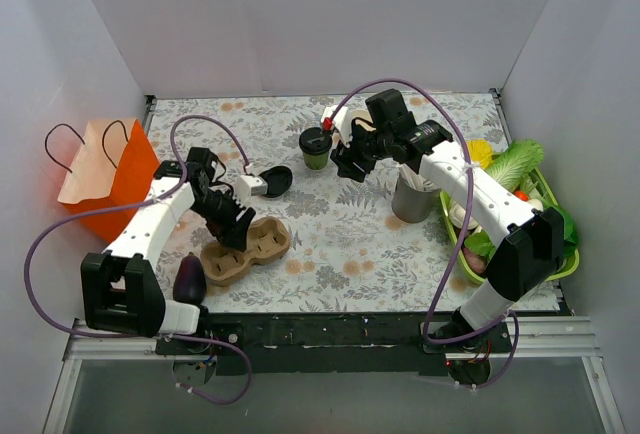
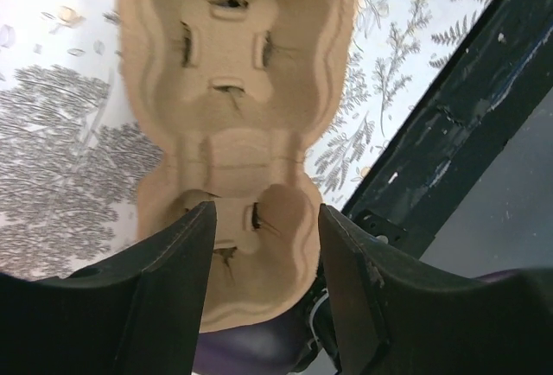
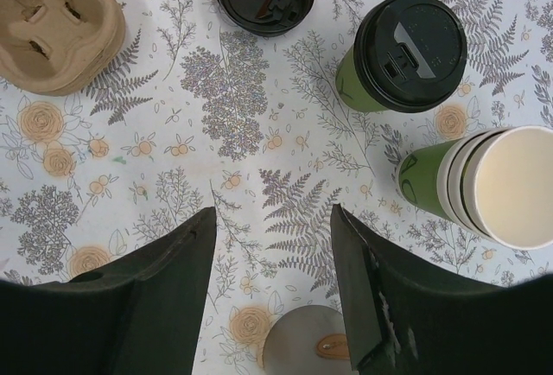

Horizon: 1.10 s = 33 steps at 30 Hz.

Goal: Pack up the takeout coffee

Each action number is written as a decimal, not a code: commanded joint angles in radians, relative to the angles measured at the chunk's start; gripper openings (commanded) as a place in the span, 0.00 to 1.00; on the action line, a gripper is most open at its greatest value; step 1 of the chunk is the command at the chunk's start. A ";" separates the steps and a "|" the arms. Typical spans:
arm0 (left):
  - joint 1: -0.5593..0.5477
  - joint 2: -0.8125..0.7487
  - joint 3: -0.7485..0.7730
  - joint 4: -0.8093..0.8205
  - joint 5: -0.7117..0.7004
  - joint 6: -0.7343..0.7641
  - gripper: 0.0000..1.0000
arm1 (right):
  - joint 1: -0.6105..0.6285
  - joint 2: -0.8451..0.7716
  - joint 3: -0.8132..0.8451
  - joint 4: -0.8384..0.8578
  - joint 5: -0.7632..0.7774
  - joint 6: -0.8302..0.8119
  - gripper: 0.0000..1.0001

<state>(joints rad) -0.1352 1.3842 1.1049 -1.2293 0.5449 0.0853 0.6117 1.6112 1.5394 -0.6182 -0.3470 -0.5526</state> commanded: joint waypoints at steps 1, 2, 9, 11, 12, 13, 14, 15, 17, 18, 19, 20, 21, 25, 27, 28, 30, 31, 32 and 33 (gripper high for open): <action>-0.029 -0.091 -0.065 0.048 -0.013 -0.016 0.50 | 0.000 -0.004 0.021 0.031 -0.020 0.014 0.63; -0.036 -0.097 -0.074 0.079 -0.023 -0.021 0.50 | 0.000 -0.004 0.019 0.031 -0.020 0.014 0.63; -0.084 -0.099 -0.097 0.178 -0.079 -0.070 0.50 | 0.000 -0.005 0.014 0.028 -0.021 0.017 0.63; -0.093 -0.085 -0.102 0.189 -0.095 -0.067 0.49 | 0.000 -0.005 0.013 0.028 -0.021 0.016 0.63; -0.096 -0.082 -0.105 0.189 -0.097 -0.065 0.48 | 0.000 -0.007 0.011 0.028 -0.020 0.017 0.63; -0.096 -0.070 -0.109 0.189 -0.097 -0.062 0.48 | 0.000 -0.007 0.013 0.026 -0.020 0.014 0.63; -0.098 -0.070 -0.114 0.183 -0.097 -0.061 0.47 | 0.000 -0.005 0.011 0.026 -0.020 0.014 0.63; -0.099 -0.067 -0.116 0.179 -0.097 -0.050 0.47 | 0.000 -0.004 0.013 0.026 -0.021 0.013 0.63; -0.099 -0.074 -0.120 0.163 -0.094 -0.039 0.47 | 0.000 -0.004 0.010 0.026 -0.017 0.008 0.63; -0.099 -0.079 -0.122 0.159 -0.092 -0.029 0.46 | 0.000 -0.005 0.010 0.028 -0.017 0.008 0.63; -0.099 -0.085 -0.125 0.151 -0.091 -0.021 0.46 | 0.002 -0.005 0.008 0.028 -0.017 0.006 0.63; -0.099 -0.096 -0.132 0.145 -0.091 -0.018 0.46 | 0.000 -0.004 0.007 0.029 -0.017 0.006 0.63; -0.099 -0.100 -0.138 0.145 -0.095 -0.015 0.45 | 0.000 -0.004 0.004 0.029 -0.017 0.008 0.63; -0.099 -0.103 -0.165 0.151 -0.109 -0.010 0.45 | 0.000 0.004 0.007 0.031 -0.020 0.006 0.63; -0.099 -0.093 -0.174 0.163 -0.112 -0.018 0.45 | 0.000 0.012 0.013 0.028 -0.024 0.008 0.63; -0.099 -0.090 -0.175 0.171 -0.117 -0.025 0.45 | 0.000 0.013 0.019 0.026 -0.024 0.006 0.63; -0.101 -0.085 -0.175 0.188 -0.118 -0.033 0.44 | 0.002 0.018 0.025 0.025 -0.026 0.006 0.63; -0.101 -0.085 -0.172 0.191 -0.117 -0.036 0.43 | 0.000 0.019 0.027 0.023 -0.026 0.006 0.63; -0.101 -0.082 -0.171 0.192 -0.117 -0.038 0.42 | 0.000 0.019 0.027 0.021 -0.026 0.006 0.63; -0.101 -0.086 -0.165 0.192 -0.118 -0.038 0.41 | -0.001 0.018 0.027 0.020 -0.026 0.003 0.63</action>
<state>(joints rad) -0.2314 1.3151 0.9371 -1.0557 0.4309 0.0517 0.6117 1.6257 1.5398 -0.6182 -0.3542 -0.5495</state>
